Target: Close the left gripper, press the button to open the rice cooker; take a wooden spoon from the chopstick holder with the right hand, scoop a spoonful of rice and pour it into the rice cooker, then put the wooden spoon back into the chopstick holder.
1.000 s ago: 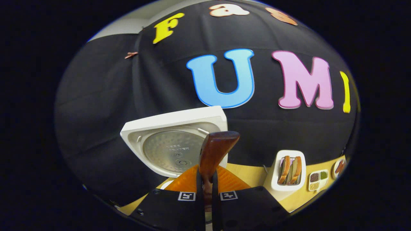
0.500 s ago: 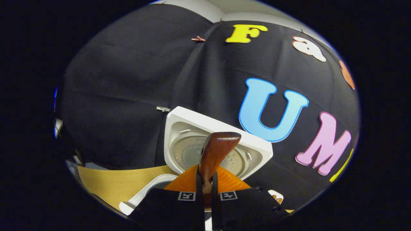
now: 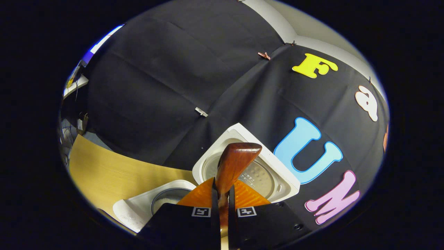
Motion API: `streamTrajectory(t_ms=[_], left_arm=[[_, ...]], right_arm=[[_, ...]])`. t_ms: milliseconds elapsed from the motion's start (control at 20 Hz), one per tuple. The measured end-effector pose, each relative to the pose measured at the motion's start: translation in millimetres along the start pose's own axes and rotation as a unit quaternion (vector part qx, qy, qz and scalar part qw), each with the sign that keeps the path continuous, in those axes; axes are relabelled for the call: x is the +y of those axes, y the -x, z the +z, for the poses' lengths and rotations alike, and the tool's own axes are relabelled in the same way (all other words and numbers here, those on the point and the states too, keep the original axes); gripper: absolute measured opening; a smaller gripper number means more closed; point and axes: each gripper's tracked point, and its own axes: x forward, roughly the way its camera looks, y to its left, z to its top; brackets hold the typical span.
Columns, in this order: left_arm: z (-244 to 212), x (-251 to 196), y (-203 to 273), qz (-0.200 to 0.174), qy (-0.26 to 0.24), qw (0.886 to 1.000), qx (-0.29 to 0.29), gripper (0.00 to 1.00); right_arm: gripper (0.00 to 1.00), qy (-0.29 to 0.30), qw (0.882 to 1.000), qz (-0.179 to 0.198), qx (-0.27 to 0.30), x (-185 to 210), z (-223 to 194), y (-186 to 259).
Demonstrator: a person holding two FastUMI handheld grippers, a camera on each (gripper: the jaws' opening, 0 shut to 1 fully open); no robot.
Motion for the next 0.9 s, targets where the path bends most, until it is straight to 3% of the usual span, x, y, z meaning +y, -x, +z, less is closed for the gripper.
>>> streamTrajectory(t_ms=[150,250,350,550,650,700,900], left_arm=[[-1,-1,3,0.0,-0.005,1.0,-0.001,0.95],[-3,-5,10,-0.002,-0.006,1.0,-0.003,0.95],[-2,-10,18,-0.004,-0.008,1.0,-0.006,0.96],[3,-19,23,-0.009,-0.009,1.0,-0.012,0.95],[4,-28,26,-0.014,-0.013,1.0,-0.013,0.95],[4,-33,28,-0.018,-0.015,1.0,-0.013,0.98],[13,-55,31,-0.034,-0.017,0.999,-0.021,0.95]], right_arm=[[0.13,-0.115,0.993,-0.015,0.009,-19,-4,3],[0.13,-0.206,0.978,-0.03,0.014,-41,-10,8],[0.13,-0.296,0.954,-0.041,0.018,-60,-15,19],[0.13,-0.448,0.892,-0.059,-0.001,-96,-15,70],[0.12,-0.49,0.867,-0.079,-0.024,-122,-16,104],[0.12,-0.499,0.861,-0.091,-0.033,-134,-20,122],[0.13,-0.5,0.852,-0.143,-0.06,-178,-35,198]])
